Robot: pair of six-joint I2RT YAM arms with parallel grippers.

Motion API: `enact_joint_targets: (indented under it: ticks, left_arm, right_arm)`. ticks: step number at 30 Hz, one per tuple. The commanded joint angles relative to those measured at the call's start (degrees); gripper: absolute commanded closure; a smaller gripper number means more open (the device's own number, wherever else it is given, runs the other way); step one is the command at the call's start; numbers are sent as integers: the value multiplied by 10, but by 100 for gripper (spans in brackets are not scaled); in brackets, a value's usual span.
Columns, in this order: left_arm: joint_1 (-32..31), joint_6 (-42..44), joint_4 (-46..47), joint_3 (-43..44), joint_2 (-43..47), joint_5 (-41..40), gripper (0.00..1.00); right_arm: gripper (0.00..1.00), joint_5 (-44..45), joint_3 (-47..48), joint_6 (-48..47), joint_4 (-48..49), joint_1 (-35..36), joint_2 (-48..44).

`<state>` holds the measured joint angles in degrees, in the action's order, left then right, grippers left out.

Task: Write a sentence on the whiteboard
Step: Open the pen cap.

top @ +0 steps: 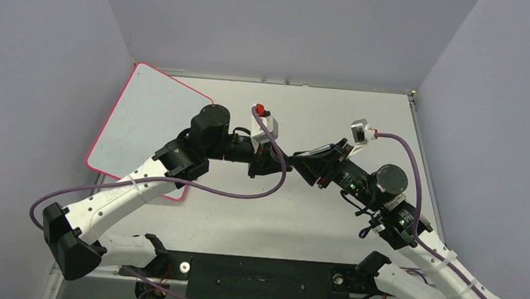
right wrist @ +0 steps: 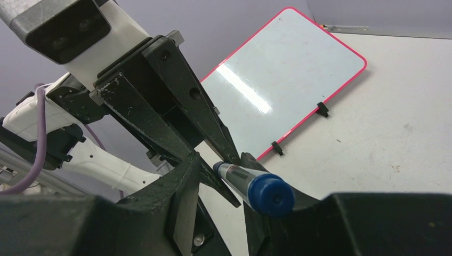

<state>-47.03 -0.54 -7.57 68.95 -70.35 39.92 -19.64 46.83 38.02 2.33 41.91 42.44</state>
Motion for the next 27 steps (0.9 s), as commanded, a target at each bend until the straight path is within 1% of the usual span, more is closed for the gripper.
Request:
enact_joint_targets:
  ticks: [1, 5, 9, 15, 20, 21, 23, 27]
  left_arm:
    - [3, 24, -13, 28, -1, 14, 100]
    - [3, 26, -15, 28, 0, 14, 100]
    - [3, 26, -15, 29, 0, 14, 100]
    - [3, 29, -18, 31, -6, 12, 100]
    - [3, 35, -21, 30, -6, 7, 100]
    - [4, 36, -22, 30, -7, 5, 100]
    - [3, 38, -25, 29, -7, 3, 100]
    - [3, 43, -26, 28, -6, 0, 100]
  right_arm:
    - [69, -8, 15, 0, 11, -13, -18]
    - [69, -17, 19, 7, 11, -27, -16]
    - [71, -30, 20, 9, 12, -31, -9]
    - [73, -53, 17, 6, 12, -36, 5]
    - [80, -63, 16, 8, 14, -38, 14]
    - [82, -64, 16, 9, 14, -39, 16]
    - [84, -65, 15, 10, 16, -40, 19]
    - [85, -65, 15, 13, 17, -41, 21]
